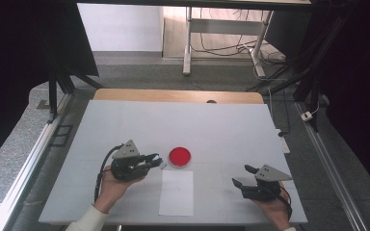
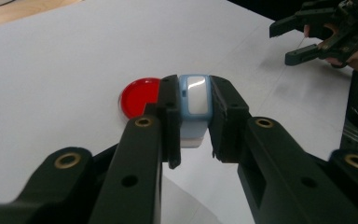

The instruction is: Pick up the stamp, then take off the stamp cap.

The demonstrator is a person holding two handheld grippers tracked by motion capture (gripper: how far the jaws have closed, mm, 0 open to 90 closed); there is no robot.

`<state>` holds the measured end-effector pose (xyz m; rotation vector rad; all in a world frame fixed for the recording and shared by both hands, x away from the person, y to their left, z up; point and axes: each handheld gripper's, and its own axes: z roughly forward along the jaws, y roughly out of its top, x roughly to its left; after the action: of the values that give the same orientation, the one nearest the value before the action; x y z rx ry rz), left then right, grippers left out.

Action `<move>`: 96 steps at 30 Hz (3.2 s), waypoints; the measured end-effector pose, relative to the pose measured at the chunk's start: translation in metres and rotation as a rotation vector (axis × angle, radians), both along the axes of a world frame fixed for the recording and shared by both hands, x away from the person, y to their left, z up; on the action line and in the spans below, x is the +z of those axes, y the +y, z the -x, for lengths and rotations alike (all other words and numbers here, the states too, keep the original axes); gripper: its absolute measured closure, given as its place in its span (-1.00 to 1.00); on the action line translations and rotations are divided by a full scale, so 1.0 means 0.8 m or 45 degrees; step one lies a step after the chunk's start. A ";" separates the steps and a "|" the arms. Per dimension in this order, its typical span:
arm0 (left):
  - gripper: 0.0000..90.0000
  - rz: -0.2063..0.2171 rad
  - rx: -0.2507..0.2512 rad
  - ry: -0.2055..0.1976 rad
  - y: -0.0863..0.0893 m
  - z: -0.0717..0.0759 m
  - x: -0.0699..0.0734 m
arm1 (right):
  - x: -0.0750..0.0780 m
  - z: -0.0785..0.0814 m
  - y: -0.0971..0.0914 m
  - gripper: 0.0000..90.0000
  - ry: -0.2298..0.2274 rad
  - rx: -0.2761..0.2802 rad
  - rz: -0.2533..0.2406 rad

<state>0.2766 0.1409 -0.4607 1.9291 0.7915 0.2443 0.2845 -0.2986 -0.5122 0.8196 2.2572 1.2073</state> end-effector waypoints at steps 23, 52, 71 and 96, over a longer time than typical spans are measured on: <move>0.68 0.018 -0.103 0.005 -0.045 -0.003 -0.002 | 0.000 0.005 0.000 -0.37 -0.017 -0.007 -0.011; 0.68 0.048 -0.106 0.002 -0.038 -0.010 -0.002 | 0.002 0.007 0.032 -0.38 -0.025 -0.008 -0.021; 0.68 0.036 -0.116 0.002 -0.045 -0.011 -0.001 | 0.008 0.012 0.057 -0.40 -0.031 0.027 -0.099; 0.68 0.039 -0.113 0.001 -0.051 -0.013 -0.003 | 0.012 0.014 0.097 -0.39 -0.040 0.055 -0.121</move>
<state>0.2871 0.1003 -0.4628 1.9307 0.7045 0.1763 0.2735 -0.2211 -0.5030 0.7849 2.2176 1.3465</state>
